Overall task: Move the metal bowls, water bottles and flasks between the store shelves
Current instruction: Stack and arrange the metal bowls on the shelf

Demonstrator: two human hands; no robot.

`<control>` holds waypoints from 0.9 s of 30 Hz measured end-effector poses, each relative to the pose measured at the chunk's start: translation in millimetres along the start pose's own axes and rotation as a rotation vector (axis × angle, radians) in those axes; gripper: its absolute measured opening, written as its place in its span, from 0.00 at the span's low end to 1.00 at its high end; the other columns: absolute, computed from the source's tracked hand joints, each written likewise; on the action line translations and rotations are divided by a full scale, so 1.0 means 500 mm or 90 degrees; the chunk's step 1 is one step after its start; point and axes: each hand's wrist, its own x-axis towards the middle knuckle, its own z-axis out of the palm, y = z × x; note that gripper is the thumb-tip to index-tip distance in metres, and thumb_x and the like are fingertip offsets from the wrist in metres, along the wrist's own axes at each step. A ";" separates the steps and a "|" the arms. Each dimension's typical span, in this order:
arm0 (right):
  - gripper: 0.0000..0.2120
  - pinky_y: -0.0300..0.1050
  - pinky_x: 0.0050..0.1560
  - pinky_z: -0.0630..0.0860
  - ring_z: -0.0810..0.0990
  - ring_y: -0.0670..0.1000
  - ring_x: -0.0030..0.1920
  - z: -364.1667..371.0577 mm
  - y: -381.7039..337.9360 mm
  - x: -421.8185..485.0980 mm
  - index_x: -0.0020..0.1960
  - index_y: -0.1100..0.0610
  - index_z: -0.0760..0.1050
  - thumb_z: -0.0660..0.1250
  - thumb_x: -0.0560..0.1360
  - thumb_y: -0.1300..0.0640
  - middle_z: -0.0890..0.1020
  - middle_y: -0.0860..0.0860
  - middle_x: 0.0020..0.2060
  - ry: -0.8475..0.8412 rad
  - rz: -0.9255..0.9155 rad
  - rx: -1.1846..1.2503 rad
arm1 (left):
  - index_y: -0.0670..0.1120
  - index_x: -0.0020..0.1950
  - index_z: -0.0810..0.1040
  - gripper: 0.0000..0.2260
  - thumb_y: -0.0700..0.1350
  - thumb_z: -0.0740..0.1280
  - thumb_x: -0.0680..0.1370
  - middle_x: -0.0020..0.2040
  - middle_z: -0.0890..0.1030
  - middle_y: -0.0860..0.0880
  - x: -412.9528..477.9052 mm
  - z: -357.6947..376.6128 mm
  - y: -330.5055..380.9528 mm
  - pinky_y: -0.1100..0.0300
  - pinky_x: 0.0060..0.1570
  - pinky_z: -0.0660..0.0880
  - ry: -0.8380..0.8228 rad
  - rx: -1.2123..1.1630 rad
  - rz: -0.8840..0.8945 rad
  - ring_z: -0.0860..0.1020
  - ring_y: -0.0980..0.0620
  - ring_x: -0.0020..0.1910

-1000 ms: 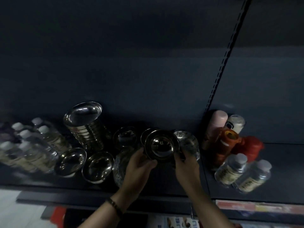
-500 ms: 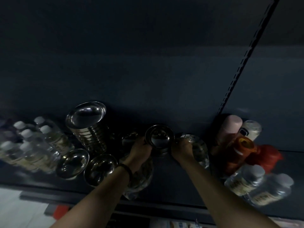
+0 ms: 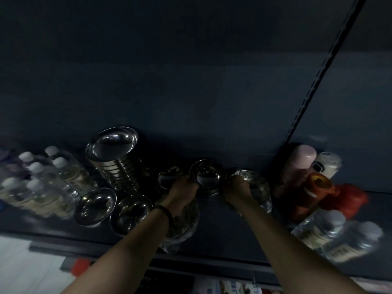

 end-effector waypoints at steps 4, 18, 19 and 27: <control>0.14 0.43 0.53 0.74 0.84 0.61 0.59 0.005 0.008 -0.053 0.57 0.54 0.83 0.65 0.82 0.46 0.87 0.57 0.55 0.056 -0.026 0.107 | 0.51 0.50 0.83 0.07 0.40 0.73 0.76 0.42 0.87 0.58 -0.055 -0.037 -0.007 0.58 0.48 0.78 0.044 0.004 0.050 0.83 0.53 0.46; 0.24 0.48 0.54 0.81 0.86 0.62 0.56 0.224 0.037 -0.212 0.64 0.58 0.81 0.72 0.77 0.42 0.87 0.59 0.54 -0.063 0.034 0.151 | 0.50 0.51 0.82 0.12 0.57 0.78 0.77 0.42 0.86 0.54 -0.249 -0.183 -0.224 0.45 0.45 0.84 0.210 0.230 0.125 0.86 0.53 0.41; 0.24 0.44 0.53 0.78 0.85 0.62 0.60 0.232 0.029 -0.209 0.65 0.59 0.81 0.72 0.77 0.43 0.86 0.60 0.58 -0.065 0.035 0.141 | 0.50 0.52 0.83 0.12 0.56 0.78 0.77 0.43 0.87 0.54 -0.251 -0.179 -0.229 0.47 0.46 0.84 0.203 0.224 0.115 0.86 0.54 0.43; 0.22 0.50 0.60 0.80 0.82 0.63 0.64 0.256 0.006 -0.192 0.65 0.61 0.81 0.72 0.77 0.49 0.84 0.63 0.63 -0.034 0.069 0.088 | 0.52 0.50 0.78 0.11 0.53 0.79 0.78 0.39 0.81 0.58 -0.267 -0.150 -0.207 0.70 0.40 0.71 0.159 0.206 0.094 0.78 0.67 0.37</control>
